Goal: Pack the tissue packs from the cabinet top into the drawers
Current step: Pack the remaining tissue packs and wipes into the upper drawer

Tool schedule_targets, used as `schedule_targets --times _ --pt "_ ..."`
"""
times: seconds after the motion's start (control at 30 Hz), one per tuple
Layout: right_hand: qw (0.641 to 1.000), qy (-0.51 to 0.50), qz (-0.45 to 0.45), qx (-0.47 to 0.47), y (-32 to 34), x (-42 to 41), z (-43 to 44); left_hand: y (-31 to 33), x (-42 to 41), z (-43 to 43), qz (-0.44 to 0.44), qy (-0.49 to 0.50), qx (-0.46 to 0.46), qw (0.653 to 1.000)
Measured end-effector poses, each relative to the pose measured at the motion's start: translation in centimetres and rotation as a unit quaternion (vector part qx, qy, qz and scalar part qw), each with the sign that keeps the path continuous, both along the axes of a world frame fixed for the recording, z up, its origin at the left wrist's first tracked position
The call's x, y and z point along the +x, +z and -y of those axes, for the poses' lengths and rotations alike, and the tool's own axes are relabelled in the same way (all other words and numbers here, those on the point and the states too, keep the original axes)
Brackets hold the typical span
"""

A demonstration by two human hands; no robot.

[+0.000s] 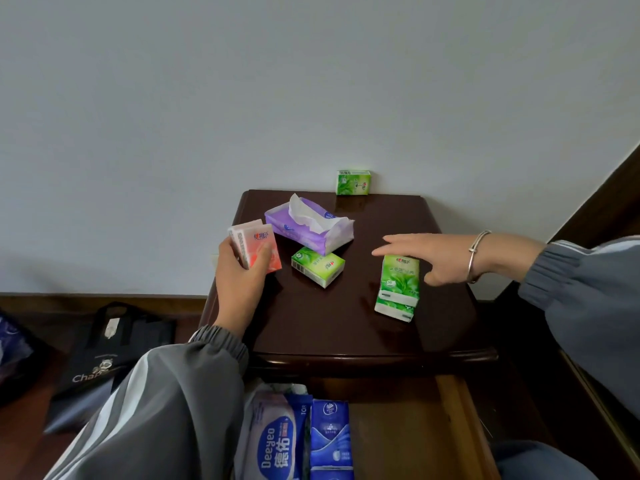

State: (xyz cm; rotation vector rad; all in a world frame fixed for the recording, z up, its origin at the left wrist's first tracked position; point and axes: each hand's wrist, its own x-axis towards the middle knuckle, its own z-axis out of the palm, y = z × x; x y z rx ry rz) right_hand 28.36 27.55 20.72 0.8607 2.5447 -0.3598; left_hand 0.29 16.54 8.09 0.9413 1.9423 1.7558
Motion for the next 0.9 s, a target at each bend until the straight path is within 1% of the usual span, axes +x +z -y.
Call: schedule_targets --times 0.03,0.13,0.17,0.23,0.33,0.43,0.5,0.57,0.63,0.73,0.77,0.83,0.9 --pt "1.0 -0.023 -0.015 -0.011 0.0 0.4 0.4 0.0 0.0 0.0 0.0 0.0 0.0 1.0" --pt "0.989 -0.106 -0.099 -0.028 -0.9 0.8 1.9 -0.2 -0.1 0.0 0.006 0.001 -0.003 1.0" --pt "0.985 -0.129 -0.112 -0.019 -1.5 0.7 2.5 -0.1 -0.1 0.0 0.009 0.001 -0.004 1.0" --pt "0.977 -0.185 -0.106 -0.008 -3.1 0.2 3.1 0.0 0.1 0.3 0.011 0.0 -0.005 1.0" --pt "0.954 -0.269 -0.126 0.033 -5.8 -0.4 3.5 0.5 0.6 0.9 0.009 -0.002 -0.008 1.0" --pt "0.938 -0.281 -0.179 0.094 -7.3 -0.4 4.4 0.8 1.2 2.0 0.011 -0.004 -0.007 1.0" --pt "0.929 -0.285 -0.207 0.117 -7.8 -0.2 5.2 0.7 1.8 3.1 0.022 -0.012 -0.007 1.0" --pt "0.916 -0.301 -0.241 0.115 -7.8 0.3 6.1 0.8 2.7 4.6 0.039 -0.027 -0.01 0.999" --pt "0.893 -0.324 -0.295 0.098 -7.5 1.1 7.4 1.2 3.9 6.7 0.054 -0.039 -0.009 0.998" --pt "0.86 -0.332 -0.383 0.057 -7.0 2.9 10.9 1.5 6.3 10.9 0.039 -0.045 0.01 0.998" --pt "0.859 -0.319 -0.398 0.04 -7.0 3.6 12.4 1.4 7.0 12.6 0.035 -0.05 0.02 0.998" --pt "0.876 -0.277 -0.394 -0.003 -7.3 4.7 15.6 0.8 8.5 15.6 0.041 -0.065 0.026 0.997" --pt "0.908 -0.243 -0.339 -0.032 -8.3 5.5 18.2 0.0 9.9 18.1 0.077 -0.082 0.015 0.994"
